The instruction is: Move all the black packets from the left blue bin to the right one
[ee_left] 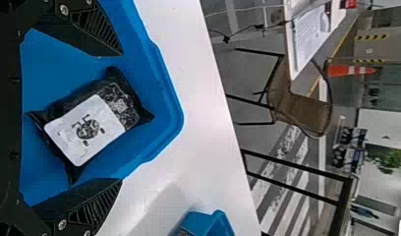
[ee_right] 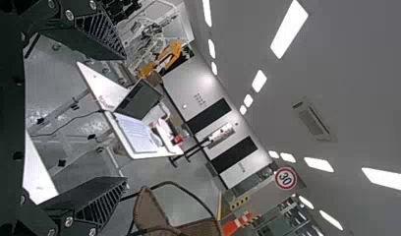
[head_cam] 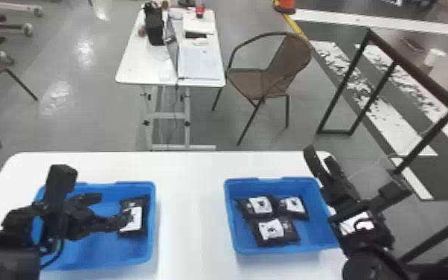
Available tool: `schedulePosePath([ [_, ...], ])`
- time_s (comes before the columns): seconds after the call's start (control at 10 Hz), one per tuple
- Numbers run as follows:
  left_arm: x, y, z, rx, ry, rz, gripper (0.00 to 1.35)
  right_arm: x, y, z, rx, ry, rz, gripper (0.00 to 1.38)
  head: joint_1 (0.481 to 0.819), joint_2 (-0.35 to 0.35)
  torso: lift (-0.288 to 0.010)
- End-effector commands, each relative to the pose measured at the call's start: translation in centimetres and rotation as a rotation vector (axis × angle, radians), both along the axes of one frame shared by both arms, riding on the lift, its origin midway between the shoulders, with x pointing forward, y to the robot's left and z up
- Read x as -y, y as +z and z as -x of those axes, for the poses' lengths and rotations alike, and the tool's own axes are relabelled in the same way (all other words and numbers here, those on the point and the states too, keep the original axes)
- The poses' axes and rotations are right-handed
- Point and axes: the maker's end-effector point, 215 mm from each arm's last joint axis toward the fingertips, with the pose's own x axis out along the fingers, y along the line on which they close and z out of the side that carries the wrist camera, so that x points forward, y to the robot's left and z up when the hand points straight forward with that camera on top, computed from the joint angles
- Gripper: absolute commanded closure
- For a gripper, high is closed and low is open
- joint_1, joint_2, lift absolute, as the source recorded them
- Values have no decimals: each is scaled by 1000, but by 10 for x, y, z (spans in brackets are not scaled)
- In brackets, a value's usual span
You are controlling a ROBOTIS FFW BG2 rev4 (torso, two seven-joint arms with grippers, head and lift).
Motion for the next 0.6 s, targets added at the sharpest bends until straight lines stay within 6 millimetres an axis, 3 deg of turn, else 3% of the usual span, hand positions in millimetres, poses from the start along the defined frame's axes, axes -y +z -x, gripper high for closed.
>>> schedulePosePath([
  [0.0,1,-19,5,-84,-23,-42,127,-4,17,1,36,2,-16,148,695,-158,0],
  [0.5,16,-55,3,-189,-101,-135,136,-2,22,4,52,-5,-51,148,695,-164,0],
])
